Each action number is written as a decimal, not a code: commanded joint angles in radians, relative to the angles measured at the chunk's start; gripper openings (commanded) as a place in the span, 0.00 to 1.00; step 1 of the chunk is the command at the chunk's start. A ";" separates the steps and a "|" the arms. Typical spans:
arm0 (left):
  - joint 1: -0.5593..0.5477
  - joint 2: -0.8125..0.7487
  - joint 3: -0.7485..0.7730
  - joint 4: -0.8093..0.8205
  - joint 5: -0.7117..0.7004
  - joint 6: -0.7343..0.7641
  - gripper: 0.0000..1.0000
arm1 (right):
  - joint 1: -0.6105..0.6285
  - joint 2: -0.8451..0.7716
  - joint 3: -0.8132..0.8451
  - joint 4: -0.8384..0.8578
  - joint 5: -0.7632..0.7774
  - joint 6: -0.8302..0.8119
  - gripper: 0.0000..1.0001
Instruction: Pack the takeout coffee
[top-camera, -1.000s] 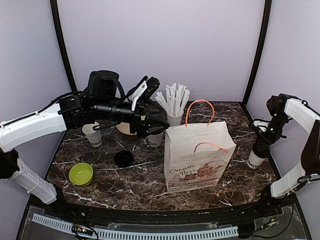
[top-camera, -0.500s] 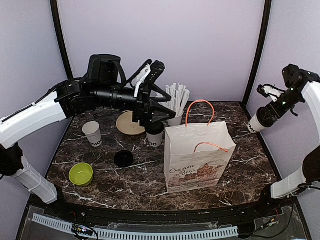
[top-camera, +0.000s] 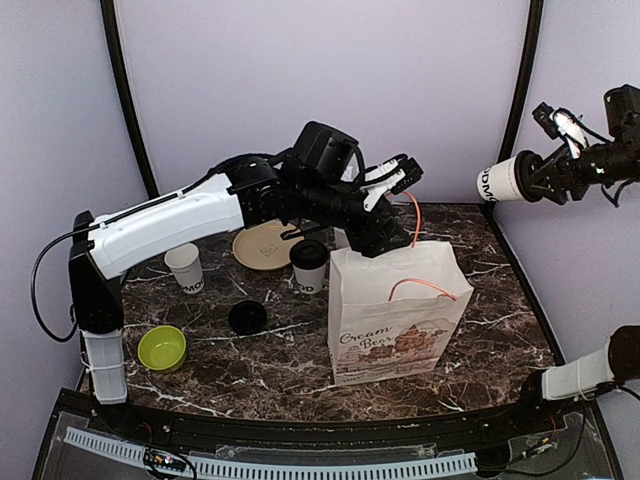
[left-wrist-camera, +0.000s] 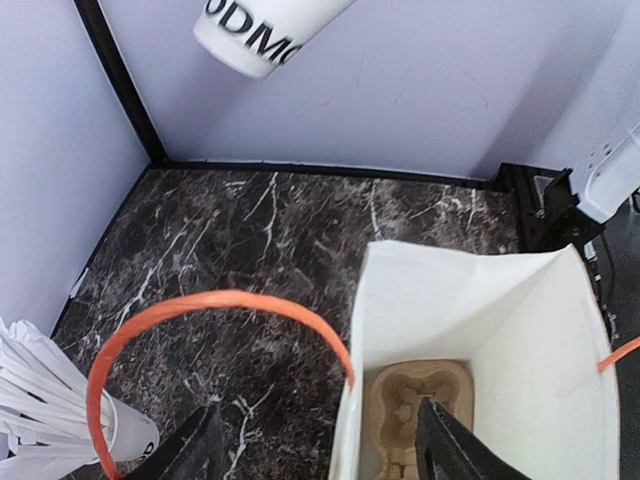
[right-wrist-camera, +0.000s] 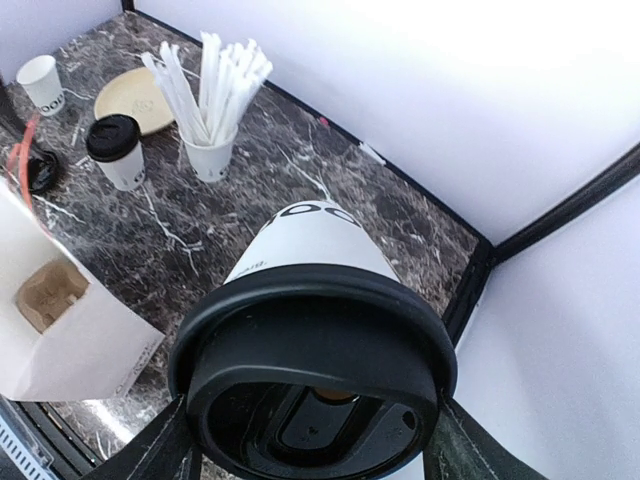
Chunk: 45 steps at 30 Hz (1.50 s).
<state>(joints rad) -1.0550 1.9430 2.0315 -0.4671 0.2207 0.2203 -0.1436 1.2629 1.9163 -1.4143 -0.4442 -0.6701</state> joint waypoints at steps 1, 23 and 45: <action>0.011 -0.003 0.057 -0.039 -0.082 0.022 0.64 | 0.009 -0.045 0.024 -0.003 -0.185 -0.007 0.65; 0.019 -0.237 -0.004 -0.162 0.046 0.005 0.78 | 0.072 -0.117 -0.034 0.030 -0.342 -0.069 0.65; 0.122 0.084 0.300 -0.138 0.144 0.010 0.00 | 0.083 -0.173 -0.039 0.124 -0.633 -0.008 0.65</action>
<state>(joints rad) -0.9394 2.0651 2.2662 -0.6636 0.3370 0.2256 -0.0750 1.0744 1.8820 -1.3025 -1.0111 -0.6720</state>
